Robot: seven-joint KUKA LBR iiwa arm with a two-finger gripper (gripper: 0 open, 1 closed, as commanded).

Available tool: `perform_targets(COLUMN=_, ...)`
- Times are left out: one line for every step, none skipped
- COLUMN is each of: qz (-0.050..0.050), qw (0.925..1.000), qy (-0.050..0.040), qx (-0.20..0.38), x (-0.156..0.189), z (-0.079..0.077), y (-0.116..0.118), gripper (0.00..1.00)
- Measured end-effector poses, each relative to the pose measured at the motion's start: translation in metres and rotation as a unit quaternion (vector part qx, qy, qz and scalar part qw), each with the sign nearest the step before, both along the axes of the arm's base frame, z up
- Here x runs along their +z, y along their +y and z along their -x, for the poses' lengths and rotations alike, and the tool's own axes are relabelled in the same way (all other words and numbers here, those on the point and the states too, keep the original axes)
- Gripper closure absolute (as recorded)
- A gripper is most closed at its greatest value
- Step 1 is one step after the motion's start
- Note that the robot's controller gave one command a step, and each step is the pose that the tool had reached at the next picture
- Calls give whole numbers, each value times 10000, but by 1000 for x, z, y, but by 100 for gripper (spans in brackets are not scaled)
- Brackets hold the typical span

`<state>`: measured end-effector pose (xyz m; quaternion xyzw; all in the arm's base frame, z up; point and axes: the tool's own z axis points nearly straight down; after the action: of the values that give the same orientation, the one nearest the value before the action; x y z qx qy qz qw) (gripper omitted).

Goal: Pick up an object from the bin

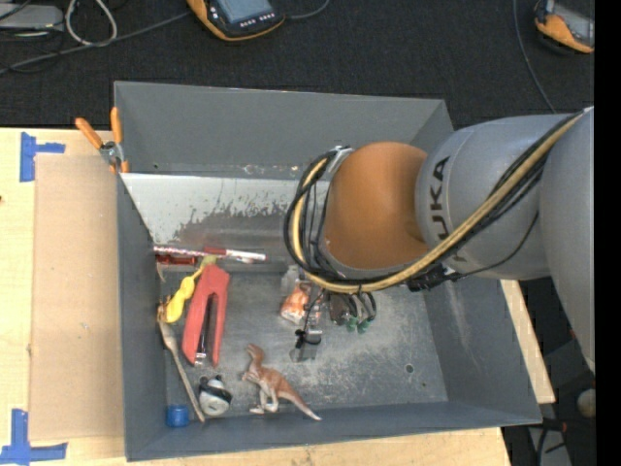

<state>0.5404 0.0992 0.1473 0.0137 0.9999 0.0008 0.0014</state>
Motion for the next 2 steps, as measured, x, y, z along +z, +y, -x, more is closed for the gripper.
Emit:
perform_targets(qz=1, qw=9999, qy=28, qx=122, x=-34, z=-27, y=-53, gripper=0)
perform_targets(qz=-5, qw=9926, qy=6, qx=1212, x=-31, z=-68, y=-61, gripper=0)
